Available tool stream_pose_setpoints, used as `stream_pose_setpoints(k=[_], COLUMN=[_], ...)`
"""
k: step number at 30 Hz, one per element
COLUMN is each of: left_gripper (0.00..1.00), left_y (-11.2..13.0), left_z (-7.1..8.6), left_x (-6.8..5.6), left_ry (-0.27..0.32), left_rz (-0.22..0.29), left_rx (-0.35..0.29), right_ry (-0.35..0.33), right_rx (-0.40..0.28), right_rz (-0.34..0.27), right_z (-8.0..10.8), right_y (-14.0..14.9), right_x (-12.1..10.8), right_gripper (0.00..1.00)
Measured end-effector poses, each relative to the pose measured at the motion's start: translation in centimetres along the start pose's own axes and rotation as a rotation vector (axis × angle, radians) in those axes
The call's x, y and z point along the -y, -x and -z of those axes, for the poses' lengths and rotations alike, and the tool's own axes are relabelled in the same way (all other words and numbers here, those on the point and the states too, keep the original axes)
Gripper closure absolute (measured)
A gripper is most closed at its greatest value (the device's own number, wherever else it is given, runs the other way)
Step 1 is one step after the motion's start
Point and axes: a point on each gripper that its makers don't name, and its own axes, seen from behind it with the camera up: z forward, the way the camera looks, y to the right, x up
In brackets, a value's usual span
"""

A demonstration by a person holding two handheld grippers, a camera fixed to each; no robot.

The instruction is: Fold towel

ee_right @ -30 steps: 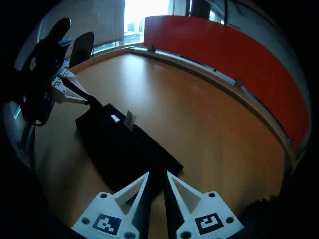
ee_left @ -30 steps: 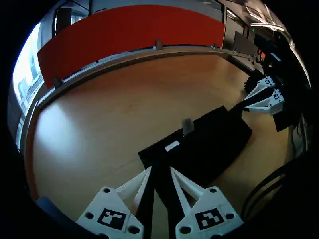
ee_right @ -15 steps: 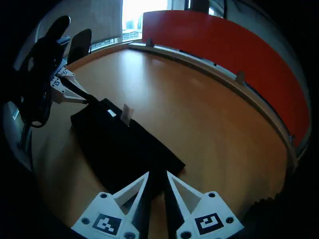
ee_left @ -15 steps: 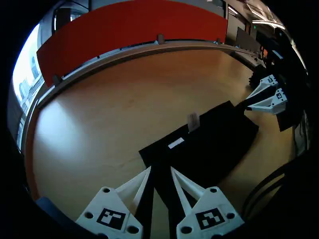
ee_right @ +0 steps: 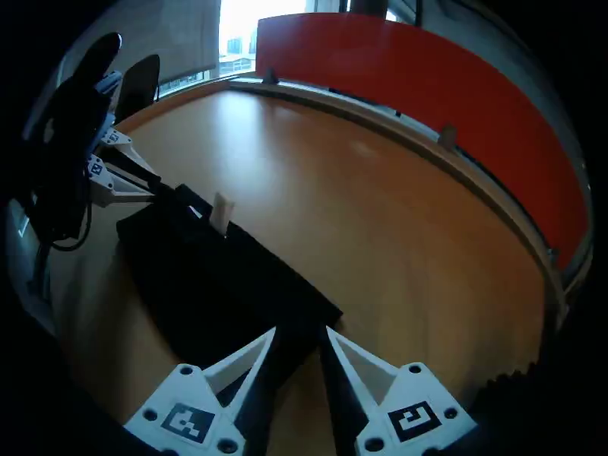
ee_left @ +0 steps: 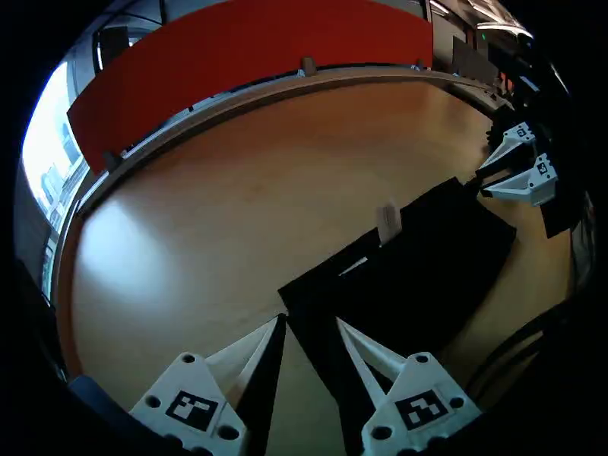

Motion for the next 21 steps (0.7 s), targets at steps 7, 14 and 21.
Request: stream_pose_setpoints(k=[7,14,21], left_gripper=[0.37,0.00,0.00], left_y=[0.1,0.1,-0.2], left_z=[-0.1,0.0,0.4], left_x=[1.0,1.1,1.2], left_ry=[-0.023,-0.012,-0.012], left_rz=[0.017,0.041,0.048], left_rx=[0.003,0.004,-0.007], right_ry=[0.028,0.042,0.045], right_rx=[0.004,-0.002,-0.009], right_rz=[-0.010,-0.017,-0.032], right_z=[-0.1,0.0,0.3], right_y=[0.2,0.0,0.1], right_x=[-1.1,-1.5,-1.5], right_gripper=[0.34,0.06,0.01])
